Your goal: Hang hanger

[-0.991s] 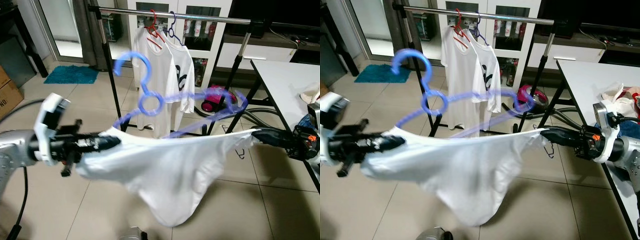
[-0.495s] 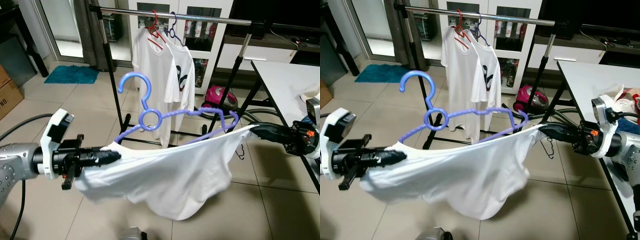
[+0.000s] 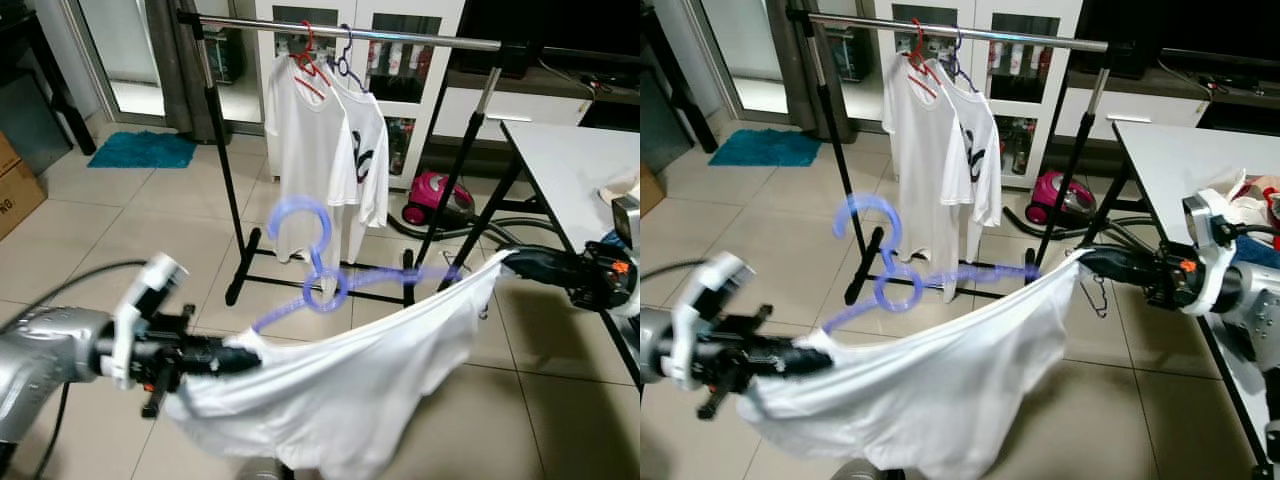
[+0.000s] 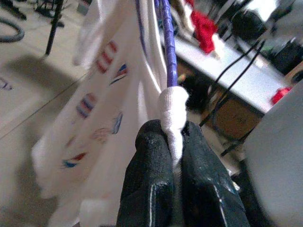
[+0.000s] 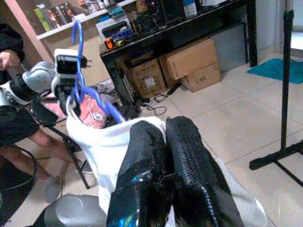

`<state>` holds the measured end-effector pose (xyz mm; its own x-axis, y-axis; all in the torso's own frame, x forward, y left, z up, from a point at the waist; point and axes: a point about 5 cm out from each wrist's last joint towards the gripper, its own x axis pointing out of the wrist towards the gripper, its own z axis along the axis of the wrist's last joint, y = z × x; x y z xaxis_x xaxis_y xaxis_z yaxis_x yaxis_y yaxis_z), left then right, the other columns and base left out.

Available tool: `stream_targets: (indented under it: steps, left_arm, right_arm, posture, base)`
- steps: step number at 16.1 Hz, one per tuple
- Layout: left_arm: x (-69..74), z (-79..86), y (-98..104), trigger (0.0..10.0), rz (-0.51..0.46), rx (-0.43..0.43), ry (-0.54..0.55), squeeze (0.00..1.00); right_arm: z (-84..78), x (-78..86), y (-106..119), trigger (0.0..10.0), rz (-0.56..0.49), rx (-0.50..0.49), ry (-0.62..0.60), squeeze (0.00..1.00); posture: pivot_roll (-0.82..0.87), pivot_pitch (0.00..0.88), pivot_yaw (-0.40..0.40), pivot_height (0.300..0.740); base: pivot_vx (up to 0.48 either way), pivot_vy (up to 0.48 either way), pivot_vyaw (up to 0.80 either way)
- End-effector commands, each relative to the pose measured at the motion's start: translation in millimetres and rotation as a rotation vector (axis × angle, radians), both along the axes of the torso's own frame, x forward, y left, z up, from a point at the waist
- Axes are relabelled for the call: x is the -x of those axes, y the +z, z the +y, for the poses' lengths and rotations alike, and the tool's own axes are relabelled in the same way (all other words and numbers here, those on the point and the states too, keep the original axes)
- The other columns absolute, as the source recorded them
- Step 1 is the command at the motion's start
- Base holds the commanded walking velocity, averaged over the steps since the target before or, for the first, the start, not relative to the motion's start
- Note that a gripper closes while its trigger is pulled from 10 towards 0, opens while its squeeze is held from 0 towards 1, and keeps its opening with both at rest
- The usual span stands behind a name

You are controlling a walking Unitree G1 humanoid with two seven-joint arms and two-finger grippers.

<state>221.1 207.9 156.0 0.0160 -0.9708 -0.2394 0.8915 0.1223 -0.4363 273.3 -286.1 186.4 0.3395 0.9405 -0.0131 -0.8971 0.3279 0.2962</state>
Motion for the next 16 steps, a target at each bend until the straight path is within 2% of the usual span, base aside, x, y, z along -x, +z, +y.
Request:
stream_targets:
  steps: [1, 3, 5, 7, 10, 12, 14, 15, 16]
  left_arm:
    - [-3.2, 3.1, -0.1, 0.0, -0.029, -0.057, 0.002, 0.00]
    - [-17.9, 6.7, -6.3, 0.0, -0.142, -0.195, 0.060, 0.00]
    - [-21.2, 7.3, -6.7, 0.0, -0.183, -0.216, 0.054, 0.00]
    - [-20.9, 4.7, -3.9, 0.0, -0.292, -0.285, -0.045, 0.00]
    - [-23.7, -1.5, 3.8, 0.0, -0.363, -0.244, -0.090, 0.00]
    - [-24.9, -5.3, 14.5, 0.0, -0.391, -0.191, -0.105, 0.00]
    - [-22.8, -4.4, 16.2, 0.0, -0.392, -0.185, -0.131, 0.00]
    - [-25.5, -4.0, 18.6, 0.0, -0.413, -0.180, -0.114, 0.00]
    - [-28.7, -2.4, 21.1, 0.0, -0.427, -0.179, -0.094, 0.00]
  right_arm:
    - [1.4, -2.9, 11.8, 0.0, -0.053, 0.018, 0.010, 0.00]
    - [6.5, -2.6, 16.0, 0.0, -0.083, 0.029, 0.024, 0.00]
    - [10.9, -2.1, 18.5, 0.0, -0.095, 0.039, 0.041, 0.00]
    - [16.8, -3.3, 21.8, 0.0, -0.110, 0.052, 0.061, 0.00]
    - [24.9, -6.0, 19.2, 0.0, -0.109, 0.074, 0.079, 0.00]
    - [31.8, -7.0, 7.1, 0.0, -0.103, 0.168, 0.098, 0.00]
    - [37.1, -8.3, 1.9, 0.0, -0.090, 0.196, 0.099, 0.00]
    - [40.2, -5.2, -7.9, 0.0, -0.072, 0.273, 0.133, 0.00]
    - [42.0, -3.3, -11.1, 0.0, -0.066, 0.297, 0.147, 0.00]
  posture:
    - [0.09, 0.000, 0.013, 0.740]
    - [0.09, 0.000, 0.014, 0.740]
    - [0.08, 0.000, 0.018, 0.740]
    - [0.09, 0.000, 0.015, 0.740]
    - [0.09, 0.000, 0.009, 0.740]
    - [0.09, 0.000, 0.003, 0.740]
    - [0.09, 0.000, 0.000, 0.740]
    - [0.09, 0.000, 0.000, 0.740]
    - [0.09, 0.000, -0.002, 0.740]
  base:
    - [0.000, 0.000, 0.00]
    - [0.000, 0.000, 0.00]
    - [0.000, 0.000, 0.00]
    - [0.000, 0.000, 0.00]
    - [0.000, 0.000, 0.00]
    - [0.000, 0.000, 0.00]
    - [0.000, 0.000, 0.00]
    - [0.000, 0.000, 0.00]
    - [0.000, 0.000, 0.00]
